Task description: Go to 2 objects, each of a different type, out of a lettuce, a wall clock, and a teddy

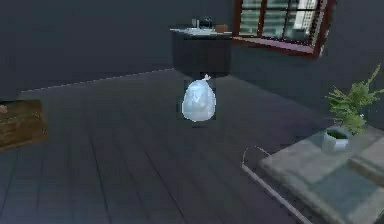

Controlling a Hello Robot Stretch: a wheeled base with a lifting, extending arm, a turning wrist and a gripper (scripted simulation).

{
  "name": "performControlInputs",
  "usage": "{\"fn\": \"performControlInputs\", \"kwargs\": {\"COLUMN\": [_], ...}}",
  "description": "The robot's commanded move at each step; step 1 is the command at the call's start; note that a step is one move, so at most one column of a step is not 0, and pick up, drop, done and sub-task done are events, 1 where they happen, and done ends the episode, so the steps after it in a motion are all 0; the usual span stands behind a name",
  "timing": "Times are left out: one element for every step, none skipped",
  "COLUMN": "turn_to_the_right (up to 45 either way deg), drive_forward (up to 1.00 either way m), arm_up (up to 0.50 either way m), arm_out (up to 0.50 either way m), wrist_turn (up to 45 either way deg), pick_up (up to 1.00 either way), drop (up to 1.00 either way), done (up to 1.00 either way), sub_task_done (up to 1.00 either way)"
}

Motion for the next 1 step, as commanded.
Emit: {"fn": "performControlInputs", "kwargs": {"turn_to_the_right": [45.0], "drive_forward": [0.0], "arm_up": [0.0], "arm_out": [0.0], "wrist_turn": [0.0], "pick_up": [0.0], "drop": [0.0], "done": [0.0], "sub_task_done": [0.0]}}
